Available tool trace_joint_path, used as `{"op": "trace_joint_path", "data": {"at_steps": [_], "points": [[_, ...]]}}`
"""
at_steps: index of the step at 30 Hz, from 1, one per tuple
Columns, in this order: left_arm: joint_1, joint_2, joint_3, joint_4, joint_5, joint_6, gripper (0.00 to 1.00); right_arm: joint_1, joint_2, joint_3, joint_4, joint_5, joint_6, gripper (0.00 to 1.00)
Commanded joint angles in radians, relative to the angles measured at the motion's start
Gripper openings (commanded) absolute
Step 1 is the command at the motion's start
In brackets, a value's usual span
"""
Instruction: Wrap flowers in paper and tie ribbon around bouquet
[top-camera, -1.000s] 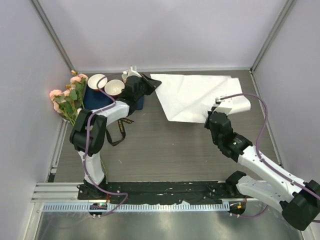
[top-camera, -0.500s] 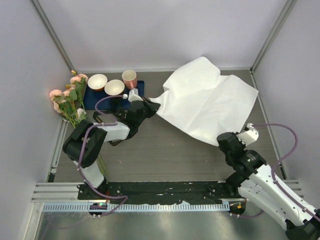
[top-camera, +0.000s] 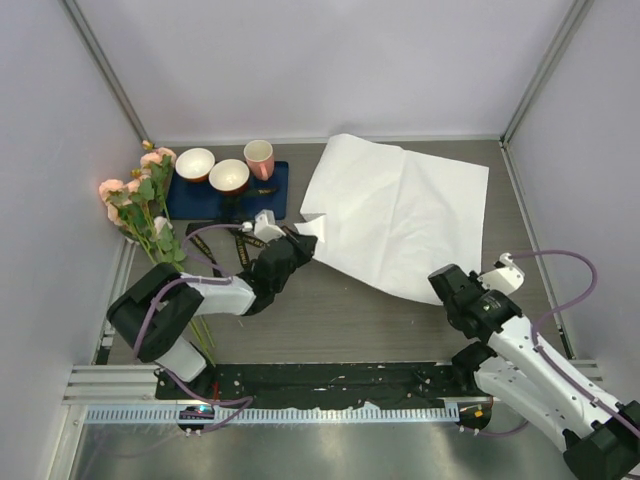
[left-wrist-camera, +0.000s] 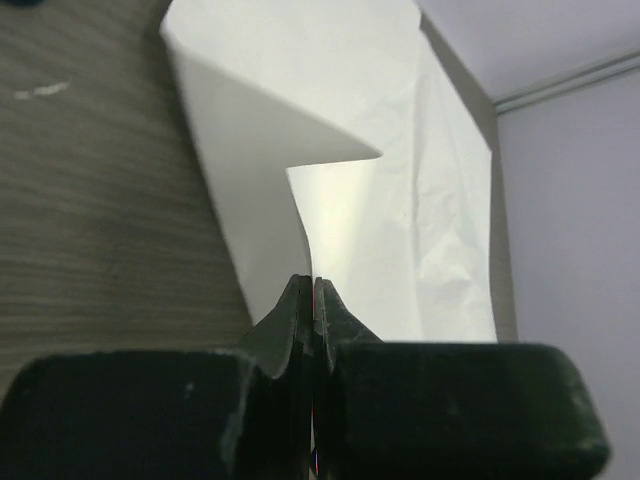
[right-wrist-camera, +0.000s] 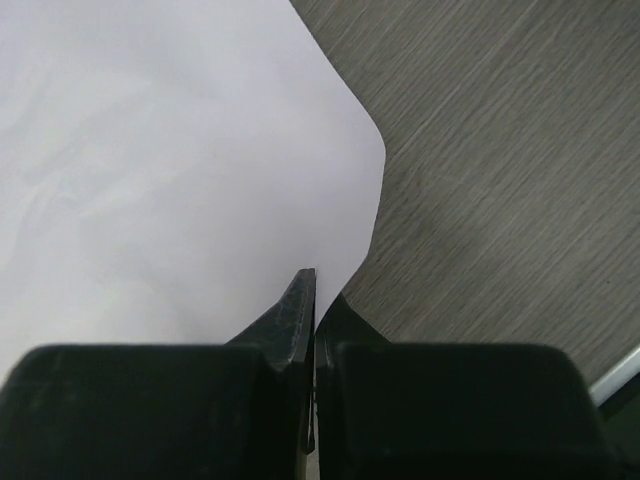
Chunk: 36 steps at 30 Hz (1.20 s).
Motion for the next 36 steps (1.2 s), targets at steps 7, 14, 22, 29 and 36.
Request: {"op": "trace_joint_path", "data": {"at_steps": [7,14,22,29,36], "points": [[-0.127,0.037,-0.049,0.014,-0.005,-0.081,0.21,-0.221,0.046,0.096,0.012,0.077,-0.098,0.79],[-0.159,-0.254,-0.143,-0.310,0.146,-0.084,0.74,-0.221,-0.063,0.229,0.056,-0.070,-0.274,0.97],[-0.102,-0.573,0.041,-1.035,0.092,0.061,1.00,-0.220,0.376,0.283,0.752,-0.760,-0.740,0.94],[0.175,-0.319,0.184,-1.105,0.341,0.168,1.00,-0.136,0.795,0.467,0.832,-0.980,-0.797,0.83],[0.180,-0.045,0.291,-0.930,0.364,0.195,0.72,-0.128,0.885,0.380,0.868,-0.801,-0.692,0.48]]}}
